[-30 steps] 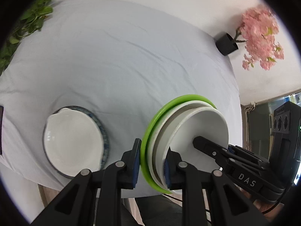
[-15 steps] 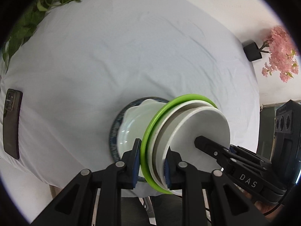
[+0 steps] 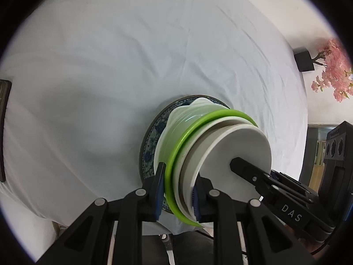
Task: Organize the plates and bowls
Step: 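Carry the bowl stack over the plate stack and lower it on top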
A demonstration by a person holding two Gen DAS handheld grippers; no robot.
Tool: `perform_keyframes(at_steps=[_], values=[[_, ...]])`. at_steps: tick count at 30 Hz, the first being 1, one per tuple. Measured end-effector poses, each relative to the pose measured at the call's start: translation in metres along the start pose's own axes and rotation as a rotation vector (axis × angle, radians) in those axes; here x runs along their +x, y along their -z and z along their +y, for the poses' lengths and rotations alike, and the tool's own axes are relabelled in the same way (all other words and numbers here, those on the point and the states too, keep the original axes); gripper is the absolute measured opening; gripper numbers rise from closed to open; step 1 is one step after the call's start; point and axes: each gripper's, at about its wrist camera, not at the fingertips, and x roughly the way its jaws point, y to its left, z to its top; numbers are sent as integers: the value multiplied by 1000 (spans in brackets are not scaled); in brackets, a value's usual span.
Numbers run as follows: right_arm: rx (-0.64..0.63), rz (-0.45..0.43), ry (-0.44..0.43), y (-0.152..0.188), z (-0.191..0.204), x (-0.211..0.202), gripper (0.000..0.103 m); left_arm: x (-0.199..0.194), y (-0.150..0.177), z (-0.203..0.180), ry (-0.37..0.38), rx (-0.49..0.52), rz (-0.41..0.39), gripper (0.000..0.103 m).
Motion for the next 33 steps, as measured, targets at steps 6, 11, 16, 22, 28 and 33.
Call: perform_keyframes(at_steps=[6, 11, 16, 22, 28, 33], values=[[9, -11, 10, 4, 5, 8, 19, 4, -3, 1, 8, -1, -7, 20], [16, -21, 3, 1, 3, 11, 19, 4, -4, 0, -1, -7, -10, 20], [20, -19, -12, 0, -8, 8, 19, 4, -4, -4, -16, -2, -15, 20], [25, -13, -29, -1, -14, 9, 20, 5, -4, -3, -7, -15, -8, 21], [13, -10, -31, -2, -14, 10, 20, 6, -2, -4, -13, -23, -8, 21], [-1, -17, -15, -2, -10, 7, 21, -2, 1, -4, 6, -34, -36, 22]])
